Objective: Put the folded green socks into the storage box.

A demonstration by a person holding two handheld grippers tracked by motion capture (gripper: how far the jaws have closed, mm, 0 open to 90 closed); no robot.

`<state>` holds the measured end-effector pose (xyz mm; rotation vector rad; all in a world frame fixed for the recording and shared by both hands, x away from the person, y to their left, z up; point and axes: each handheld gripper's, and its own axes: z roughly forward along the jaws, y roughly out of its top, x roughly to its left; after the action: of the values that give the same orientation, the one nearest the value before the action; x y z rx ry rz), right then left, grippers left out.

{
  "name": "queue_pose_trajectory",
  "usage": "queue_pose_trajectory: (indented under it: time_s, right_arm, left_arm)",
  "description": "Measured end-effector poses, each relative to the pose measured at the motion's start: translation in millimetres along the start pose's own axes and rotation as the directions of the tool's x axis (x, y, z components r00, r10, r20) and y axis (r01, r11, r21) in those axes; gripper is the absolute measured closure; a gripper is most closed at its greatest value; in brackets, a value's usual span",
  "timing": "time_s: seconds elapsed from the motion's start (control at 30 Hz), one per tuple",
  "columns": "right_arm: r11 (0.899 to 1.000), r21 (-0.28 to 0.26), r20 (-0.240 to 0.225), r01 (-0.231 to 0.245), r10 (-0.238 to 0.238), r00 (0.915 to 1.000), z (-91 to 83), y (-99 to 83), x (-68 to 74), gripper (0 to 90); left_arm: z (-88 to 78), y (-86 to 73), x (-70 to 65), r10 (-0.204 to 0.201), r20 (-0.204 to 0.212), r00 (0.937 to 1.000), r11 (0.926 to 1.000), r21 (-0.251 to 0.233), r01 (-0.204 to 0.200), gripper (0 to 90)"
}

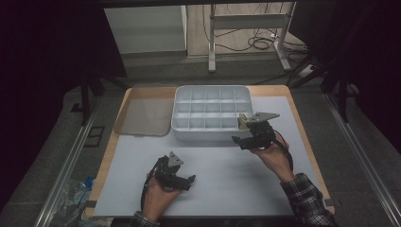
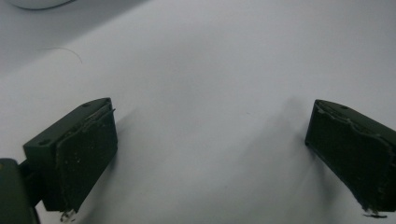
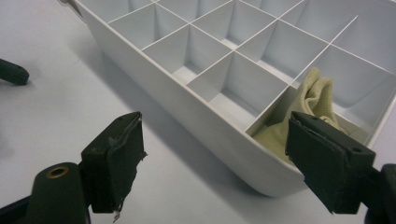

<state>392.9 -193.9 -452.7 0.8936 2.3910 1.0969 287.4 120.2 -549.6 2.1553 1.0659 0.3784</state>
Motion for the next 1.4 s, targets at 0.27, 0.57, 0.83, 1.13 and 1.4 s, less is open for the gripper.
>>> queue_pose_trajectory:
  time_s: [0.27,0.57,0.83,1.13,1.4]
  right_arm:
    - [1.000,0.004,-0.013,0.005,-0.005,0.9999,-5.3,-5.2,5.9,19.0]
    - [1.000,0.008,-0.030,0.009,-0.009,0.9995,-10.1,-13.4,13.9,18.0]
    - [1.000,0.007,-0.041,0.022,-0.021,0.9989,-15.5,-19.9,21.1,16.8]
    - [0.999,0.013,-0.052,0.029,-0.028,0.9983,-19.3,-27.4,29.0,15.8]
    - [0.999,0.012,-0.064,0.034,-0.033,0.9974,-21.8,-38.3,38.3,15.2]
  left_arm:
    - [0.0,0.0,0.0,0.000,0.000,1.0000,1.0000,0.000,0.000,2.3]
    - [0.2,-0.1,-0.2,-0.003,-0.001,1.0000,1.0000,-0.003,0.003,2.3]
    - [0.1,-0.1,-0.4,-0.005,-0.001,1.0000,1.0000,-0.002,0.005,2.3]
    - [0.1,-0.1,-0.1,-0.002,-0.001,1.0000,1.0000,-0.002,0.002,2.3]
    - [0.0,-0.1,-0.3,-0.003,0.000,1.0000,1.0000,-0.001,0.003,2.3]
